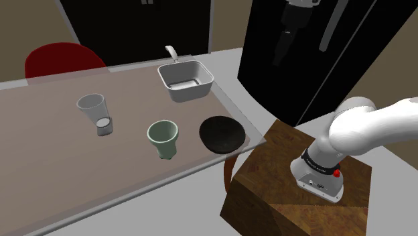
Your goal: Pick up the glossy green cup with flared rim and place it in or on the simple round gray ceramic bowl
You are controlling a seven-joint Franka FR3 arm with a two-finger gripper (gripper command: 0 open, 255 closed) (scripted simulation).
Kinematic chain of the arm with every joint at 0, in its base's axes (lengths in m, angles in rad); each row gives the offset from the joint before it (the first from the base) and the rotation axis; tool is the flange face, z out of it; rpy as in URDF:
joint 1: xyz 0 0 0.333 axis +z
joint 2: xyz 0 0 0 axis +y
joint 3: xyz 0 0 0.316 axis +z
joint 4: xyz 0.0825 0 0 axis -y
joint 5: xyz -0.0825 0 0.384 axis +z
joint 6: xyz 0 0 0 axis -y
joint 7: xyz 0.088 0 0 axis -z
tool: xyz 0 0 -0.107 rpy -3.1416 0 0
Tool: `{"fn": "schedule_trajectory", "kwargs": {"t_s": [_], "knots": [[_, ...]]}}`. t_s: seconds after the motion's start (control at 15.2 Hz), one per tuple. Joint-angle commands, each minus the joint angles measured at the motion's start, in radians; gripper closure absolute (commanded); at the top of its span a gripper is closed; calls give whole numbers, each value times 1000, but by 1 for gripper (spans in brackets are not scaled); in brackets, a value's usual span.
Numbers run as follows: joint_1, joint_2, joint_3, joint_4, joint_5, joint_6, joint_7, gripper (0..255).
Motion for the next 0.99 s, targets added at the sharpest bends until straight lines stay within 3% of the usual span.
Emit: {"fn": "schedule_trajectory", "kwargs": {"t_s": [0.0, 0.92], "knots": [[0, 0, 0, 0, 0, 0, 0, 0], [74, 302, 189, -35, 141, 376, 159, 0]]}}
